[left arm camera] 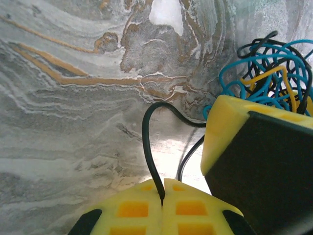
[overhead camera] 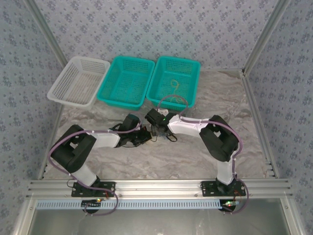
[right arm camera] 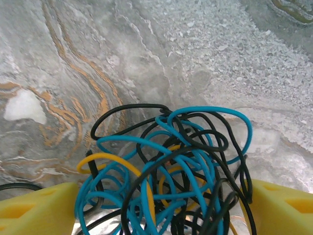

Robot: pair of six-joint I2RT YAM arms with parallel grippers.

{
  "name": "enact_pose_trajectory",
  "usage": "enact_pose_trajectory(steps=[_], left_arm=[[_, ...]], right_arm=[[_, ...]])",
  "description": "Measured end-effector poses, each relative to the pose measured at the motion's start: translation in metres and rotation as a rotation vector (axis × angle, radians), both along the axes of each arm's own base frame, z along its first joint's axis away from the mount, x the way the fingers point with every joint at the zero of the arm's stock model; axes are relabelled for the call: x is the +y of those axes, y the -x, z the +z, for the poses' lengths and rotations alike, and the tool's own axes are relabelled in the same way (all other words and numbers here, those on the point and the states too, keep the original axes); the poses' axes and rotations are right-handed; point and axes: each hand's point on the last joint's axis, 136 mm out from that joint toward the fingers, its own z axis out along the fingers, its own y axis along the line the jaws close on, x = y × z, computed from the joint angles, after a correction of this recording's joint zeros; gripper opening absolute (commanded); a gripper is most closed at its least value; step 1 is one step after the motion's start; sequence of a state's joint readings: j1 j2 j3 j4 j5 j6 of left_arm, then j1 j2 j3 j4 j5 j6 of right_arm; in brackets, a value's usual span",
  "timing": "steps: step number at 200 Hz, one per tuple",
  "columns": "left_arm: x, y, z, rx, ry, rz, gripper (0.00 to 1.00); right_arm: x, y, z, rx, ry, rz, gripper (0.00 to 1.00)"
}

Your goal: Untangle the cables

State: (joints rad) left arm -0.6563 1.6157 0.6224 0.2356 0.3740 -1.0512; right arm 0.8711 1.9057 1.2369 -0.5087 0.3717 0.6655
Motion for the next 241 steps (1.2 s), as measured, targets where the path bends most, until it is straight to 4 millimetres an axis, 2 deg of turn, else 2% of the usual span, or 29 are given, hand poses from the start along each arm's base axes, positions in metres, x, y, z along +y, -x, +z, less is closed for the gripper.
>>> enact_pose_trajectory(steps=[37, 53, 118, 185, 241], left_arm=[[0.002, -0.003, 0.009, -0.029, -0.002, -0.013, 0.00], [0.004, -0.007, 0.017, -0.050, 0.001, -0.012, 0.00], [0.025, -0.023, 0.040, -0.106, 0.037, -0.007, 0.00], [0.029, -0.034, 0.080, -0.205, 0.063, -0.064, 0.00], [0.049, -0.042, 0.108, -0.273, 0.084, -0.027, 0.00]], right_arm=[[-0.006, 0.004, -0.005, -0.009, 0.035, 0.010, 0.78], [-0.008, 0.006, -0.010, -0.010, 0.044, 0.013, 0.78], [-0.010, 0.003, -0.009, -0.019, 0.046, 0.037, 0.78], [-0.015, -0.001, -0.011, -0.001, 0.012, 0.017, 0.78], [-0.024, -0.003, -0.011, -0.001, 0.002, -0.002, 0.78]])
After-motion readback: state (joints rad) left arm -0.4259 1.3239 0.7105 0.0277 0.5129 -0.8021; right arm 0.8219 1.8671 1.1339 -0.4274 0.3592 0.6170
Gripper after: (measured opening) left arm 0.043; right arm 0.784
